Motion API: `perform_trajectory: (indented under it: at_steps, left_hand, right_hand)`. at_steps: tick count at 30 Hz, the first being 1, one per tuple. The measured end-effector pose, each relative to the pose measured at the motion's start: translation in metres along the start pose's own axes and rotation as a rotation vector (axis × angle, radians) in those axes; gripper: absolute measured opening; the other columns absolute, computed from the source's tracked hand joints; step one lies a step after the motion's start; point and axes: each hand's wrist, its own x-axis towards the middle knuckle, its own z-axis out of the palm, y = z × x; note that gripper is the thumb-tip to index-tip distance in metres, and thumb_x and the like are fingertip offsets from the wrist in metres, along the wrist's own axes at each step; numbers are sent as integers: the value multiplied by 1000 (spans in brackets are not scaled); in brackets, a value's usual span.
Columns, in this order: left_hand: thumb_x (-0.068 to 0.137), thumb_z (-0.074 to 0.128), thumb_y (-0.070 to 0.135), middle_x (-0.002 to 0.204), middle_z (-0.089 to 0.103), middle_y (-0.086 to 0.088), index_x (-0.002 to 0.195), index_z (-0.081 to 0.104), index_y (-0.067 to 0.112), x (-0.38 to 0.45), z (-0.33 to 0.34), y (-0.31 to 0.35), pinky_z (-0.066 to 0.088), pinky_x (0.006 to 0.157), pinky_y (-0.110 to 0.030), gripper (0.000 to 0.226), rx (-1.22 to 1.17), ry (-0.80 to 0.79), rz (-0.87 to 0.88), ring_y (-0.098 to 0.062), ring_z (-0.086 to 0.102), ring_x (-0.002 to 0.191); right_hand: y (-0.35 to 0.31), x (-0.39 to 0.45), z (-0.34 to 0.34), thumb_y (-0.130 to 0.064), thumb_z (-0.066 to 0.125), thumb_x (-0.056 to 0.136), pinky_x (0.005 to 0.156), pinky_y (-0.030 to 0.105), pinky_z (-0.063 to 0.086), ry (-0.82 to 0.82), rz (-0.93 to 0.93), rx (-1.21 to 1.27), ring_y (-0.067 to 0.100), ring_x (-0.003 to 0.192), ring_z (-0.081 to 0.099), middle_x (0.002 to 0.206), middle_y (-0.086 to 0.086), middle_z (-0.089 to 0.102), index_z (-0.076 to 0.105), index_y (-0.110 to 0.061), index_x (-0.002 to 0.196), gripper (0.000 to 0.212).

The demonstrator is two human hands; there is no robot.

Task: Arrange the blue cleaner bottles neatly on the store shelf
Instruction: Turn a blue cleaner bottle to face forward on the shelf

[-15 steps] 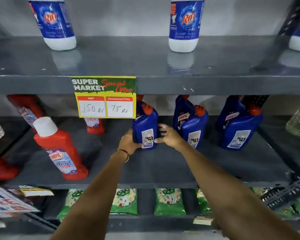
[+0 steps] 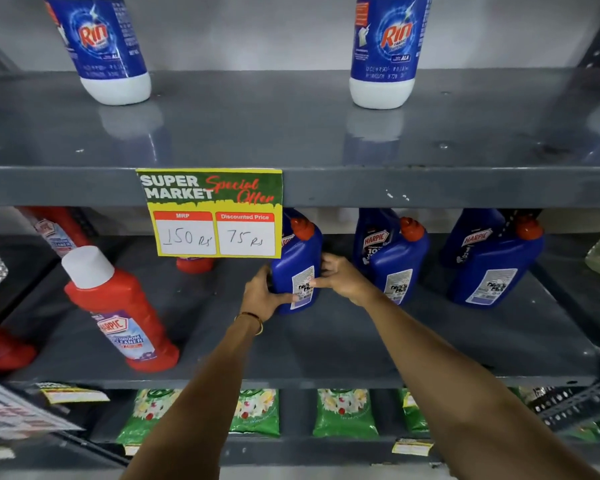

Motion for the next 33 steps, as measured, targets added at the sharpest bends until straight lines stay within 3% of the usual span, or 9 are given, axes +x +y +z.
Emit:
perform_trajectory:
  at_steps: [4,7,10,16,19,22,25,29,33]
  left_hand:
    - [57,86,20,102,70,-12,101,54,8,-13,7,1,56,78,-43,56,-1,142,7,-28,65,90]
    - [61,81,26,87,67,-9,87,50,11,-22,13,7,47,62,-32,43,118,245,78,-28,63,78]
    - [61,80,31,84,63,-5,85,47,14,-30,17,12,40,60,-29,44,176,238,177,-22,58,72]
    - [50,90,24,72,62,-3,83,54,16,-25,-10,5,52,64,-31,49,-8,-71,148,-17,59,66]
    - [56,86,3,89,63,-4,98,56,15,-18,-27,7,54,79,-30,53,-197,-259,24,-22,63,90]
    - [69,74,-6,113,59,-4,125,45,11,-15,-36,10,51,92,-34,65,-307,-498,-106,-22,58,109]
    - [75,67,-8,116,60,-2,123,50,18,-13,-38,7,51,93,-32,58,-374,-666,-157,-20,59,111]
    - [70,74,-3,106,62,0,122,52,14,-9,-30,6,51,93,-40,59,-361,-521,-177,-21,60,105]
    - [61,83,2,103,62,2,103,56,25,-7,-15,6,57,79,-35,54,-369,-380,-176,-18,62,98]
  right_hand:
    - [-3,-5,11,-4,75,71,99,37,47,28,23,37,26,119,54,135,10,54,40,-8,135,73]
    - [-8,-10,24,-22,83,62,90,28,50,11,31,53,12,108,58,126,-2,57,46,-18,125,72]
    - [-12,-10,35,-28,85,56,91,37,54,38,-8,84,17,106,63,119,4,65,50,-16,122,75]
    - [-9,-17,36,-25,84,56,91,35,52,61,-44,74,18,104,64,113,3,67,54,-18,118,69]
    - [-7,-22,34,-20,81,63,84,25,51,-6,-61,154,17,101,65,109,2,69,59,-18,113,55]
    - [-8,-25,33,-17,76,69,88,30,50,-50,-48,234,20,103,65,109,4,70,63,-18,111,44]
    - [-11,-25,28,-11,71,75,86,31,52,-116,-45,314,20,102,64,105,2,70,63,-19,109,37]
    - [-16,-21,19,-2,66,78,98,42,48,-173,-44,412,26,112,58,116,8,64,54,-12,123,48]
    - [-18,-16,9,2,65,78,94,38,50,-149,-37,474,25,113,58,119,9,61,48,-9,126,53]
